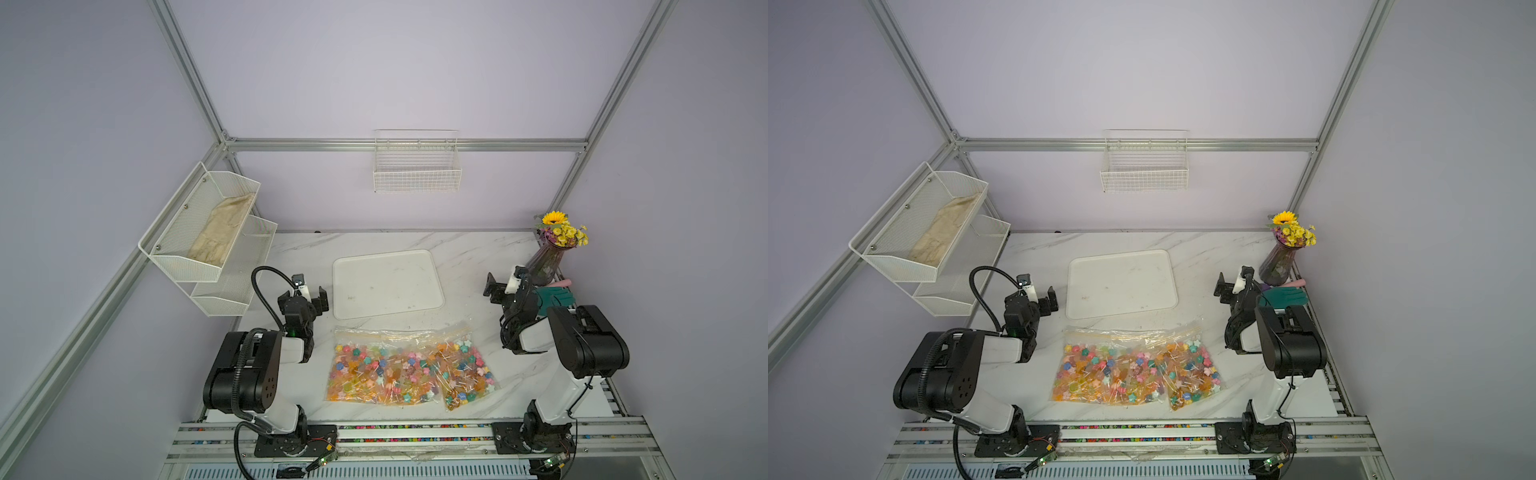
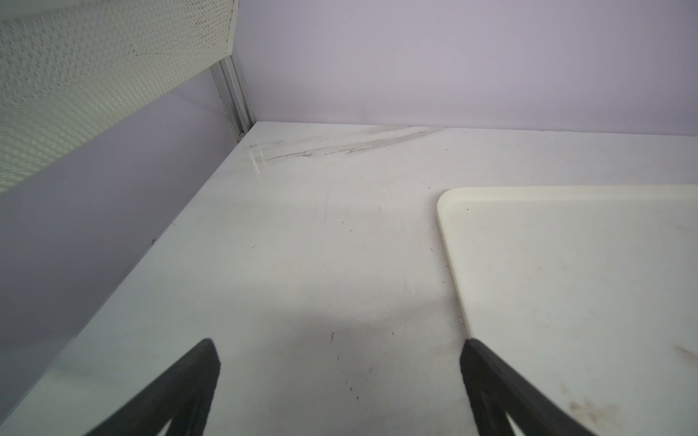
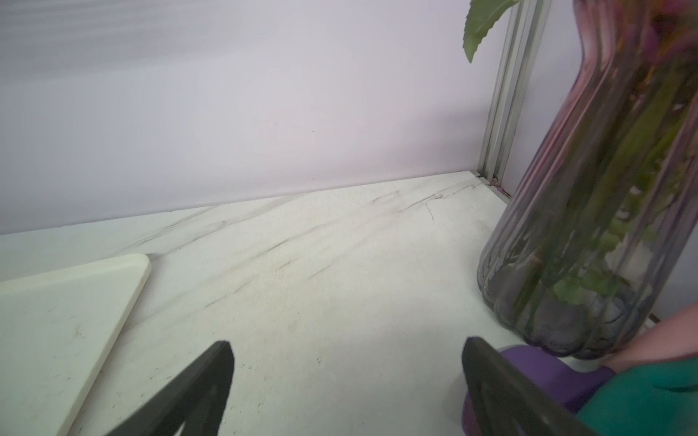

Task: Pour candies out of the ziploc bag
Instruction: Move the ziploc bag to the center of the board.

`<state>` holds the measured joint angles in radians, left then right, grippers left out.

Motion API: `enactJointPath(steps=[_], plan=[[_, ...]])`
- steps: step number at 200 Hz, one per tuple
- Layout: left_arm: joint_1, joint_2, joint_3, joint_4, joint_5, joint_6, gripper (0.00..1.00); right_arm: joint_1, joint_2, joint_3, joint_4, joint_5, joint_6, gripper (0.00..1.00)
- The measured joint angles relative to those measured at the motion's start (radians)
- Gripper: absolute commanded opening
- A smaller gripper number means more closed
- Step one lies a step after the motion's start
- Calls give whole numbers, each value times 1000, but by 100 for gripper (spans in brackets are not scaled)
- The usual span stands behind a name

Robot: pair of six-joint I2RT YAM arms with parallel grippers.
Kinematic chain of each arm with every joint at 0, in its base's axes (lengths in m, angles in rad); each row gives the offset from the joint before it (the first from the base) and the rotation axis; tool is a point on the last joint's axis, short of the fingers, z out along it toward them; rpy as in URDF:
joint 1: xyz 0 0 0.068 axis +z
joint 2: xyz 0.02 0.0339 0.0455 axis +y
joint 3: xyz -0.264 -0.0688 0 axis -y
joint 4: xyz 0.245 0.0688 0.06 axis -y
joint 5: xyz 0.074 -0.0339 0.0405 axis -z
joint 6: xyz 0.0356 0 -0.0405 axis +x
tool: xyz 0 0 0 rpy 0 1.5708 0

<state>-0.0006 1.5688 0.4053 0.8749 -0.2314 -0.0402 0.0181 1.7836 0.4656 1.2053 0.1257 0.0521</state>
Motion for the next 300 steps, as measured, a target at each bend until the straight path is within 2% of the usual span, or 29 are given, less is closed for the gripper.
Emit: enactJointPath(steps=[169, 189, 202, 222, 242, 255, 273, 300], plan=[[0, -3, 0, -3, -20, -2, 100, 0, 0, 0, 0, 0, 0, 97], [0, -80, 0, -104, -64, -13, 100, 2, -18, 0, -26, 34, 12, 97], [0, -179, 3, -191, -75, -25, 100, 3, -90, 23, -147, 84, 34, 97], [0, -344, 50, -351, -56, -75, 100, 3, -230, 136, -351, 133, 153, 97], [2, -453, 160, -520, -52, -220, 100, 0, -351, 285, -543, 163, 415, 97], [13, -499, 241, -617, -18, -290, 100, -11, -397, 353, -617, 127, 543, 97], [27, -547, 319, -696, 84, -335, 100, -18, -416, 430, -748, 74, 664, 87], [23, -578, 346, -748, 323, -337, 100, 3, -389, 561, -1043, 39, 817, 81]])
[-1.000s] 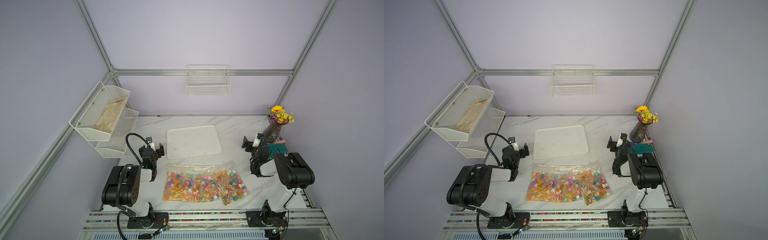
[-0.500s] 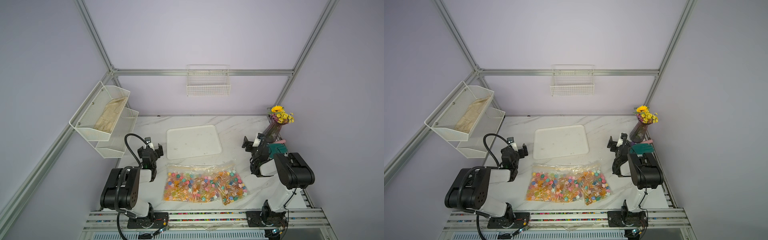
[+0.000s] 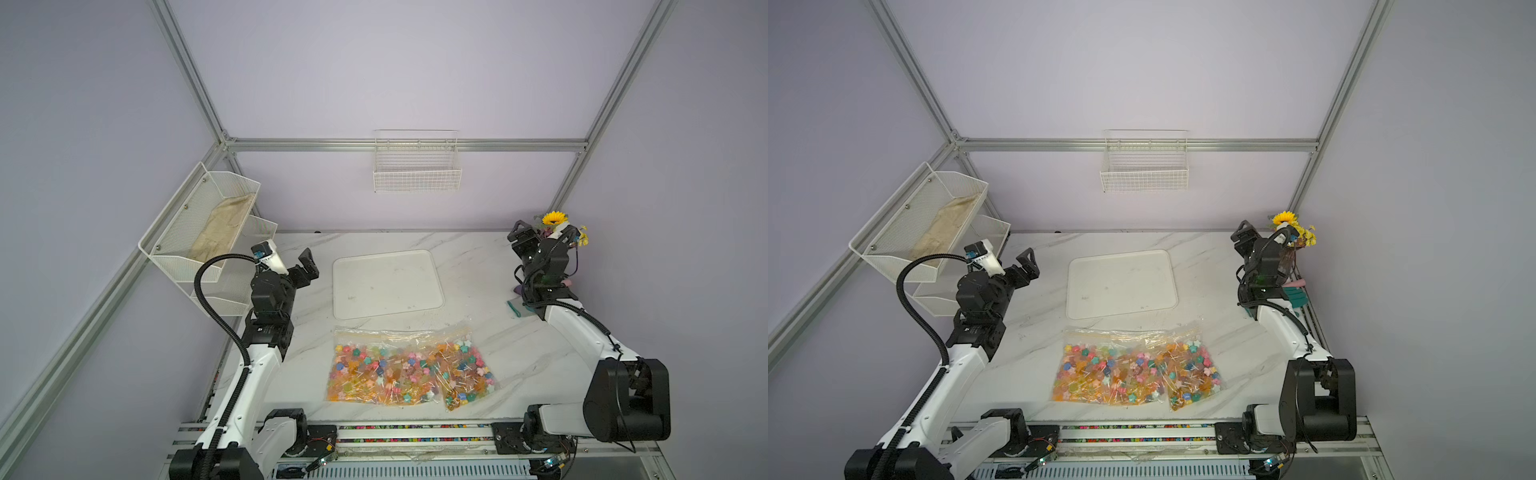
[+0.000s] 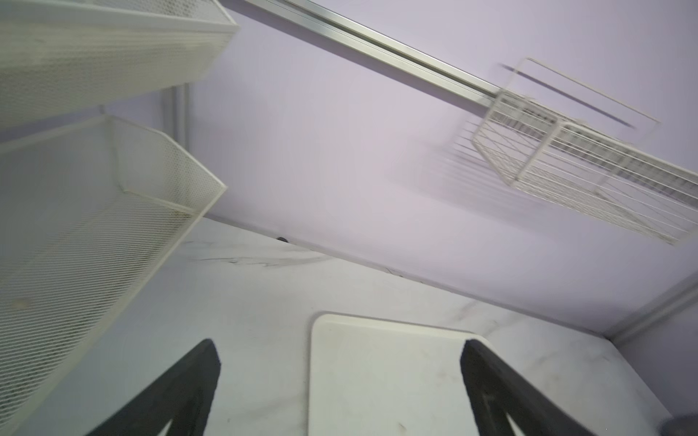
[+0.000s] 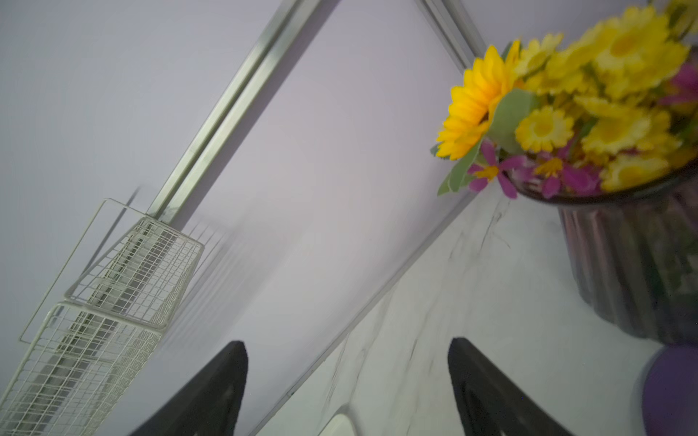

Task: Pour candies out of the ziploc bag
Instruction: Move the ziploc bag to the center of the board.

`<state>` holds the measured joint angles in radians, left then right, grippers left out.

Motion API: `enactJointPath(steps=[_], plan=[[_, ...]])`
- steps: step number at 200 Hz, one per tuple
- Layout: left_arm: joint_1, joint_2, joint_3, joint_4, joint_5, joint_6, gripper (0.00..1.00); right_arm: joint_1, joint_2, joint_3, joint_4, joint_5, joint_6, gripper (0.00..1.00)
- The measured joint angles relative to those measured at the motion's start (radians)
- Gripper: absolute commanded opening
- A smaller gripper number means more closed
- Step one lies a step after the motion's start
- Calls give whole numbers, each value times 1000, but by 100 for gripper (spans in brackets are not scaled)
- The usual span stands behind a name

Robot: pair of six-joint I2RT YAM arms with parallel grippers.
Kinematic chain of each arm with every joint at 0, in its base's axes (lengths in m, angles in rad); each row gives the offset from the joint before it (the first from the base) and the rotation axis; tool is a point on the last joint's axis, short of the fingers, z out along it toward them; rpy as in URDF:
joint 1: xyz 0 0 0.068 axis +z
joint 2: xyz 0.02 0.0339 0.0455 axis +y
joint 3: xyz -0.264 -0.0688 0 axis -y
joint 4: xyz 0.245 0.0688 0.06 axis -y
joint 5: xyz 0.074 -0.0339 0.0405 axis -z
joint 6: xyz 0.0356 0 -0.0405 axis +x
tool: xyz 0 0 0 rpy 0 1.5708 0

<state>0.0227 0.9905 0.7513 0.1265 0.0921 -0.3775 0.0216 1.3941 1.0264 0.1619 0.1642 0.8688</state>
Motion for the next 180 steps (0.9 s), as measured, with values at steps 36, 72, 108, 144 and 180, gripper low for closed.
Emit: enactJointPath(steps=[36, 72, 108, 144, 180], plan=[[-101, 40, 21, -116, 207, 88, 100, 145, 31, 117, -314, -17, 127, 77], [-330, 68, 22, -203, 295, 254, 100, 352, 70, 218, -588, -31, 204, 74], [-496, 82, 22, -216, 352, 347, 100, 478, 71, 220, -826, -58, 341, 72], [-541, 63, -14, -151, 377, 391, 100, 555, 88, 222, -983, -76, 467, 71], [-573, -18, -119, -90, 343, 445, 100, 594, 136, 214, -1108, -114, 563, 66]])
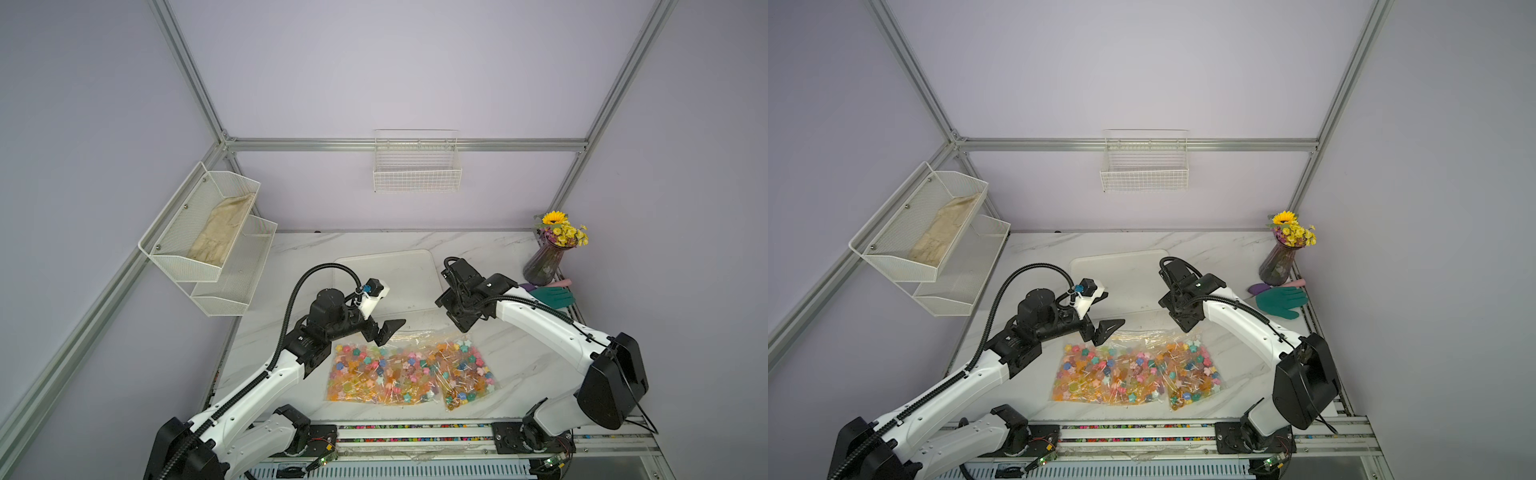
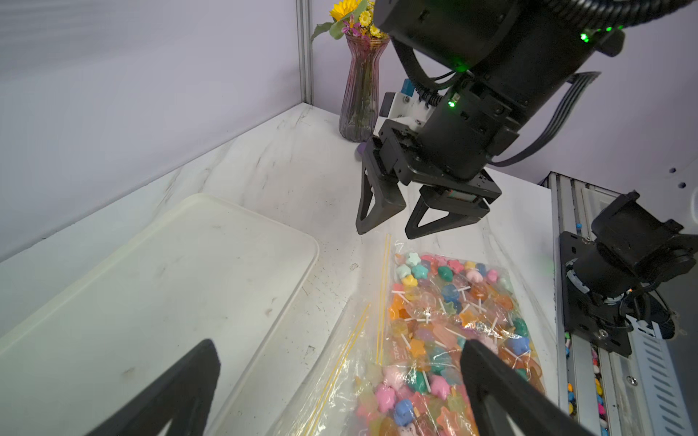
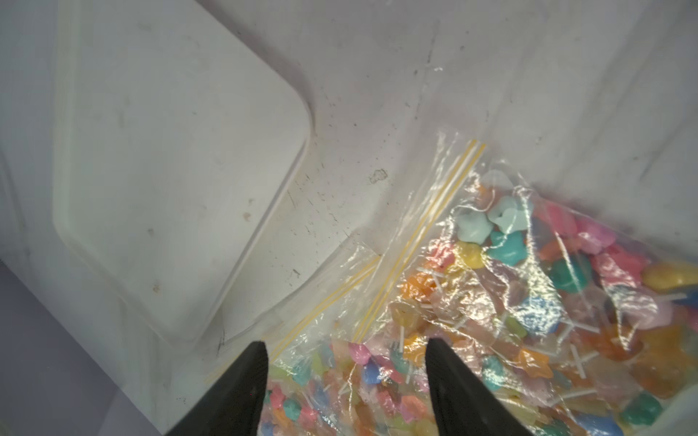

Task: Pour candies out of the ziploc bag
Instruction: Move the ziploc bag to the center of the board.

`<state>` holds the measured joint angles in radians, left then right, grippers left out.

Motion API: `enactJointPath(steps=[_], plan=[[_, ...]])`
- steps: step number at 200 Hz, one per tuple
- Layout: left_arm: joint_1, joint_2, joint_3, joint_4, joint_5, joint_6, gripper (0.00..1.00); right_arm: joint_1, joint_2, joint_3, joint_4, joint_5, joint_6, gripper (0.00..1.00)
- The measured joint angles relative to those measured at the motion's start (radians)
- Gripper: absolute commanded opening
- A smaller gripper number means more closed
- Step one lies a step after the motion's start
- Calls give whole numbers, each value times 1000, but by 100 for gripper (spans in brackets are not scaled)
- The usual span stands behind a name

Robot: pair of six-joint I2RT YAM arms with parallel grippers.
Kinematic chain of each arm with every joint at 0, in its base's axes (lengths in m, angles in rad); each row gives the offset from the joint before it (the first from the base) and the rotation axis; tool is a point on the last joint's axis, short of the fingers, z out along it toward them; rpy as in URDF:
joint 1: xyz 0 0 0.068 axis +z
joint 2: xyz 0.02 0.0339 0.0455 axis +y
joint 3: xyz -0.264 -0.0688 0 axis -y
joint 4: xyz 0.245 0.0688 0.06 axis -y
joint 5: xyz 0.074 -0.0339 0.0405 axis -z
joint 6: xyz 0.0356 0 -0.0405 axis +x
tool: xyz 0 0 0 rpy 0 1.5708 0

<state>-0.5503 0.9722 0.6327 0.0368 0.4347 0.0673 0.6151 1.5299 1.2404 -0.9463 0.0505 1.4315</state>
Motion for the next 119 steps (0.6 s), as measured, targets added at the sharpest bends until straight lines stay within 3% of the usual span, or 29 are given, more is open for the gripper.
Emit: enactJointPath(steps=[39, 119], plan=[[-3, -1, -25, 33, -24, 14, 98, 11, 25, -14, -79, -24, 45, 61], [-23, 1, -25, 23, -41, 56, 98, 11, 252, 19, -66, -31, 38, 56]])
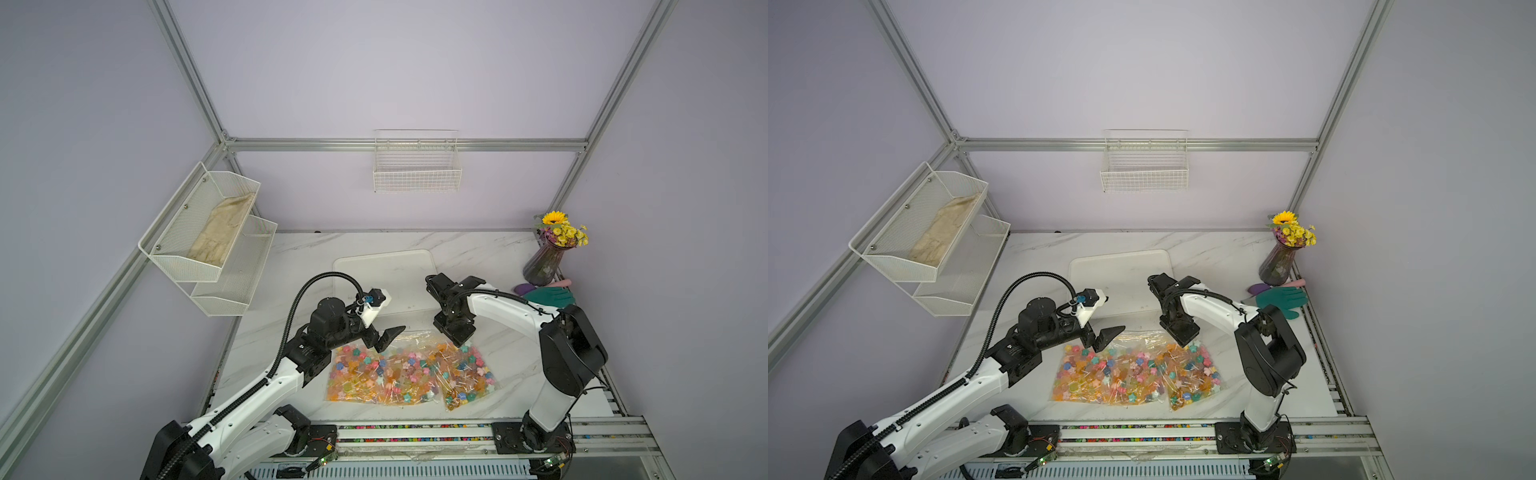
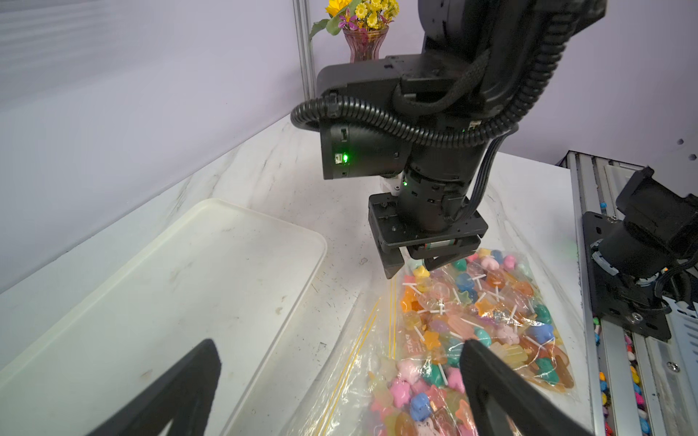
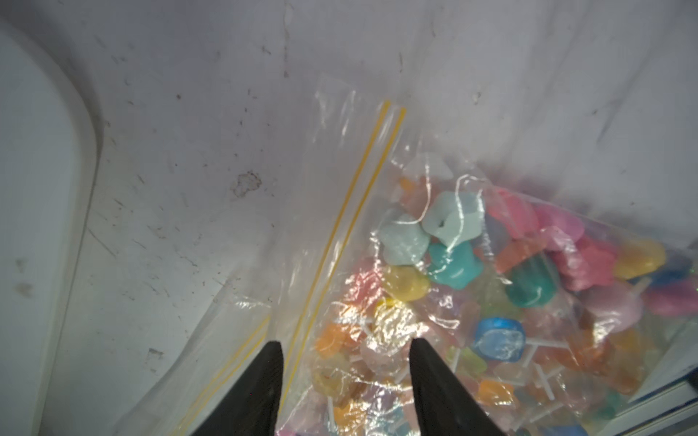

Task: Pour candies out of the ziploc bag
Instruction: Move the ziploc bag to the center of the board.

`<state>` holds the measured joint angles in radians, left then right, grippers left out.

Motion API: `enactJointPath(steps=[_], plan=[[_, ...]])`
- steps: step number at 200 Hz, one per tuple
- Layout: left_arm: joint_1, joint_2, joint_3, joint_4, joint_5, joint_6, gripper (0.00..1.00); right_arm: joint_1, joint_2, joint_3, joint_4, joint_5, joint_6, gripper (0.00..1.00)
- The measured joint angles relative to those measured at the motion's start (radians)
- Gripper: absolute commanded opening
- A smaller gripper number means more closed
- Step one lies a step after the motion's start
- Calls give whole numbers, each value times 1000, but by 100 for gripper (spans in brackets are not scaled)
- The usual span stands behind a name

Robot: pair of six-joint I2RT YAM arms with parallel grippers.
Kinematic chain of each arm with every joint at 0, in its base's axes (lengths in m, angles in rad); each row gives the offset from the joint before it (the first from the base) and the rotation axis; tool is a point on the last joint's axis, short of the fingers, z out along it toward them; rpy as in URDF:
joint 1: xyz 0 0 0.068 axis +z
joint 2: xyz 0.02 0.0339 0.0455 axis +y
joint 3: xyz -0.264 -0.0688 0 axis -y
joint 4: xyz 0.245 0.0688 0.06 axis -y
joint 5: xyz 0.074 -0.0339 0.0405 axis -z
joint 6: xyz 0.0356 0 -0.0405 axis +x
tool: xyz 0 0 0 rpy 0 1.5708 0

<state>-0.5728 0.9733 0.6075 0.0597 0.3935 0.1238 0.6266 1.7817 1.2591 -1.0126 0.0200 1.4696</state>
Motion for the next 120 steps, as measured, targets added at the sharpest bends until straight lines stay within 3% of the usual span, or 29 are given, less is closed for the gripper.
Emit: enactJointPath(steps=[45, 82, 120], plan=[[-6, 0, 0, -4, -8, 5, 98, 0, 30, 0, 12, -10, -8, 54], [-11, 1, 0, -16, -14, 18, 98, -4, 30, 7, 12, 0, -8, 62], [-13, 4, 0, -19, -18, 19, 98, -29, 30, 43, 13, 17, -10, 63]])
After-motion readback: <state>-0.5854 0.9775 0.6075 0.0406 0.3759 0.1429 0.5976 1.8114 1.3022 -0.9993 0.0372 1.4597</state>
